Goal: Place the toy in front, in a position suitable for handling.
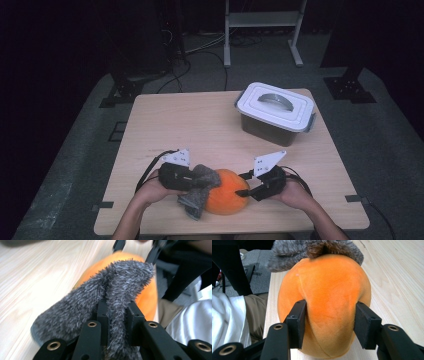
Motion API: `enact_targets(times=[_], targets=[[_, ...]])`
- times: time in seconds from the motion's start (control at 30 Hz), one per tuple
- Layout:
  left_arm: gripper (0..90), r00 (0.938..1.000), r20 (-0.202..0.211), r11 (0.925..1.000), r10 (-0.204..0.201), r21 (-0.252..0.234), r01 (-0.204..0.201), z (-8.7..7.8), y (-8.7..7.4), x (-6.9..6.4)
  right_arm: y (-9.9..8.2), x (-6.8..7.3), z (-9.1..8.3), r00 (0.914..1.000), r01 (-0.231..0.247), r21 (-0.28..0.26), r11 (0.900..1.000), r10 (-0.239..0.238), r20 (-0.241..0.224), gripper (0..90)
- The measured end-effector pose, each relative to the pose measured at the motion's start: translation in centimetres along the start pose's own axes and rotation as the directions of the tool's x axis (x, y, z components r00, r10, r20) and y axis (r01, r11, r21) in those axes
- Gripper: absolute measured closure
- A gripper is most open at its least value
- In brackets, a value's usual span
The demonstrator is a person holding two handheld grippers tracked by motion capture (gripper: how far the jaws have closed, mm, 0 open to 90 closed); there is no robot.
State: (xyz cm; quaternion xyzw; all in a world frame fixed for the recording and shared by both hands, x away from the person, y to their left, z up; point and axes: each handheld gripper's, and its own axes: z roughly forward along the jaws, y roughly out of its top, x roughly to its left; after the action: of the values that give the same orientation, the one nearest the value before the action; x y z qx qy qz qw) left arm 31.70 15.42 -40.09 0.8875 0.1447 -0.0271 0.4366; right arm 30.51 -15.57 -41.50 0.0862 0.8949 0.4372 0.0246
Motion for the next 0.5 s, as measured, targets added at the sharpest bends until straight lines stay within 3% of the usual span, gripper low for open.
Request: enact_targets(times=[0.1, 0.23, 0.4, 0.5], targets=[[76.4, 0.9998, -0.017, 0.9999, -0.007, 0.010, 0.007, -0.3, -0.5, 0.2, 0.1, 0.1, 0.0, 0.9999, 0.013, -0.002, 0.9999, -0.013, 0.004, 47.3], [76.4, 0.9992, -0.027, 0.9994, -0.030, -0.018, 0.030, -0.6, -0.6, 0.4, 0.3, 0.1, -0.3, 0.9994, 0.024, -0.010, 0.9997, -0.024, 0.024, 47.4], [76.5, 0.9999, 0.000, 0.9968, -0.011, -0.080, 0.011, -0.4, 1.2, 0.2, 0.4, 0.1, -0.7, 0.9968, 0.052, -0.023, 0.9984, -0.050, 0.063, 47.8], [76.5, 0.9999, 0.003, 0.9985, 0.016, -0.053, -0.016, 0.5, 2.3, 0.1, 0.4, 0.1, -0.7, 0.9970, 0.044, -0.008, 0.9990, -0.044, 0.064, 46.1]])
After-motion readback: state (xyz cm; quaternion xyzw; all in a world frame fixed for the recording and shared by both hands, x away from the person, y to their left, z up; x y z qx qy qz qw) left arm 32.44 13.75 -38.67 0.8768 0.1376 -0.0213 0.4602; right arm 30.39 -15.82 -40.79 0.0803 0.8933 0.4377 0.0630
